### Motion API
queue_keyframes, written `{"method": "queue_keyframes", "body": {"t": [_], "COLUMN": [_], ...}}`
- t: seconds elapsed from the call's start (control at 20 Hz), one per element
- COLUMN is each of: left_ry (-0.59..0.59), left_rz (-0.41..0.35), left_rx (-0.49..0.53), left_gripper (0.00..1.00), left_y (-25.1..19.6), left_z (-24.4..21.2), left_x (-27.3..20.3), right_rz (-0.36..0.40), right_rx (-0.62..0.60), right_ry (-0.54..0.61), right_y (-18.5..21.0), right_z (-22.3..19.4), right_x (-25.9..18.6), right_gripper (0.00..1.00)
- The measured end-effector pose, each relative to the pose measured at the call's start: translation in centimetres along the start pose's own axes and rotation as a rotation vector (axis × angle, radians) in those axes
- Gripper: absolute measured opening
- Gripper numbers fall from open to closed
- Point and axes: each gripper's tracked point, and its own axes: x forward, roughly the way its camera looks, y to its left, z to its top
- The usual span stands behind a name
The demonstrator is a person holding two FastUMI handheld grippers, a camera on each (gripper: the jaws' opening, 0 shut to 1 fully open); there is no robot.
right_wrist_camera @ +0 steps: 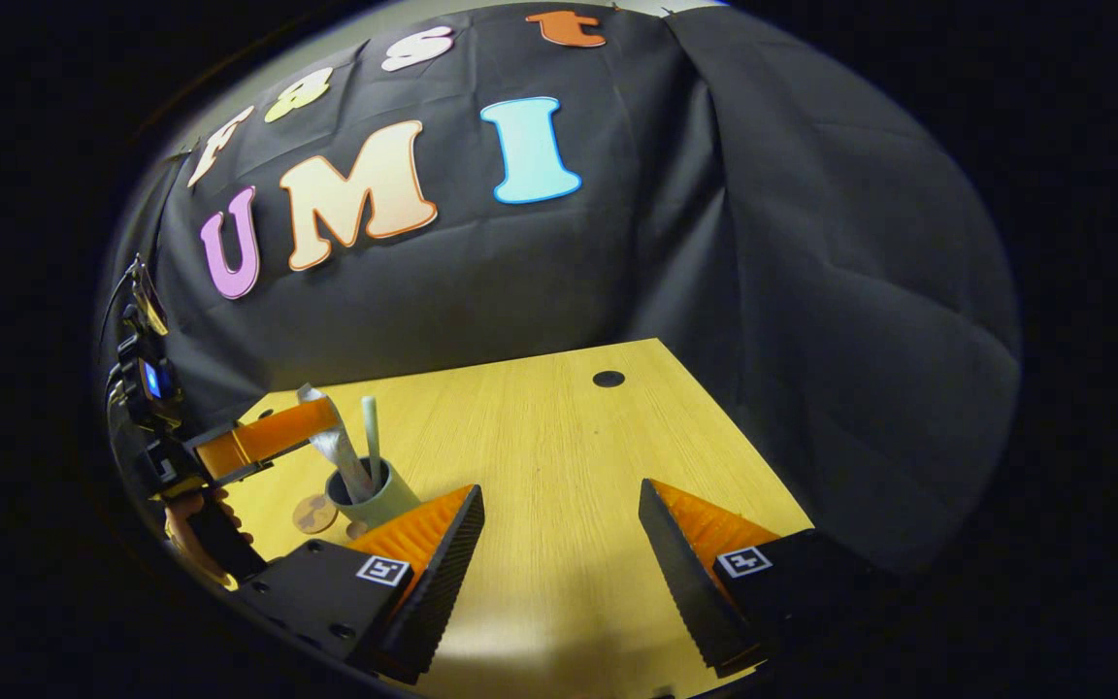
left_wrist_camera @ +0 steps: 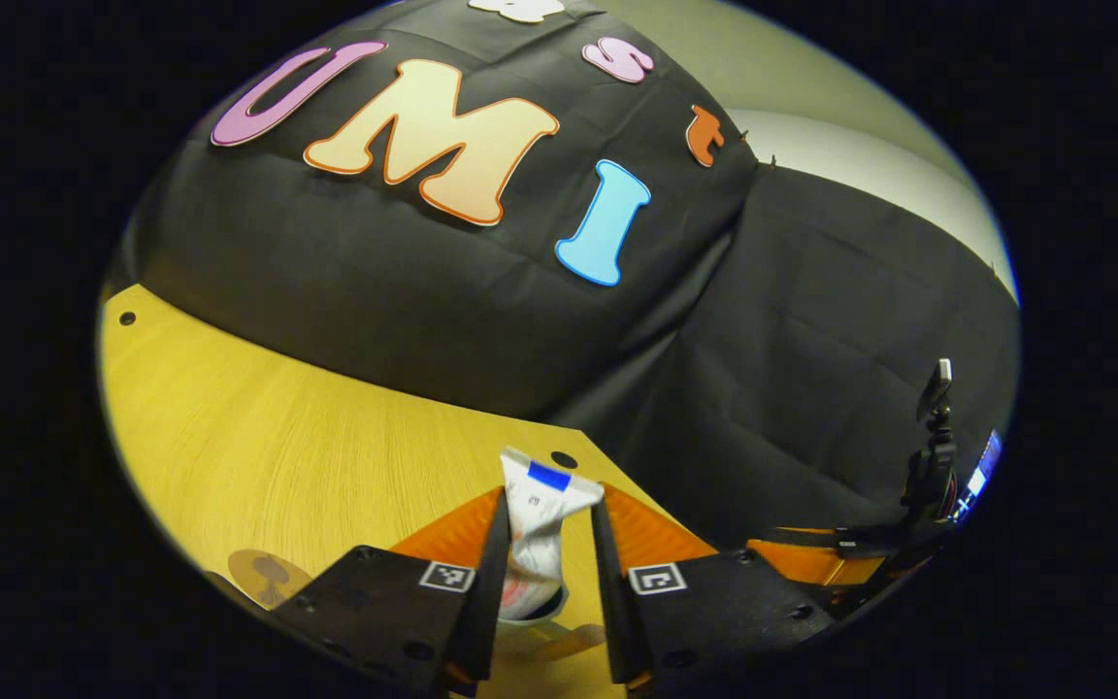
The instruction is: Put the toothbrush and toothpaste on the desktop into the cup, then pick up the cup and place it on the coaster on the desktop.
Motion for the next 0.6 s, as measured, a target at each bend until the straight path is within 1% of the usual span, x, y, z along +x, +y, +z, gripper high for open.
{"method": "queue_keyframes", "body": {"t": [0.05, 0.1, 0.2, 0.3, 0.35, 0.45, 0.5, 0.55, 0.6], "left_ry": [-0.003, -0.008, -0.012, -0.029, -0.039, -0.048, -0.048, -0.045, -0.042], "left_rz": [-0.004, 0.006, 0.029, 0.061, 0.08, 0.129, 0.156, 0.183, 0.212], "left_rx": [-0.006, -0.003, 0.009, 0.023, 0.032, 0.048, 0.057, 0.066, 0.075], "left_gripper": [0.55, 0.67, 0.82, 0.9, 0.92, 0.93, 0.93, 0.93, 0.93], "left_y": [-0.1, 0.2, 0.9, 1.9, 2.4, 3.9, 4.7, 5.5, 6.3], "left_z": [0.1, 0.4, 1.0, 2.0, 2.6, 3.4, 3.7, 4.0, 4.1], "left_x": [-0.5, -0.9, -1.9, -3.2, -3.9, -5.5, -6.4, -7.3, -8.3], "right_rz": [0.009, 0.016, 0.028, 0.038, 0.047, 0.074, 0.085, 0.092, 0.105], "right_rx": [-0.003, -0.009, -0.019, -0.029, -0.034, -0.044, -0.055, -0.077, -0.096], "right_ry": [0.0, 0.001, 0.008, 0.014, 0.017, 0.032, 0.045, 0.057, 0.063], "right_y": [0.4, 0.8, 1.6, 2.4, 2.9, 4.3, 5.0, 5.7, 6.6], "right_z": [0.0, 0.0, 0.0, 0.0, 0.1, 0.1, 0.1, 0.1, 0.3], "right_x": [-0.1, -0.1, -0.2, -0.3, -0.3, -0.2, -0.1, 0.0, 0.3], "right_gripper": [0.98, 0.99, 0.98, 0.98, 0.98, 0.99, 0.96, 0.98, 0.95]}}
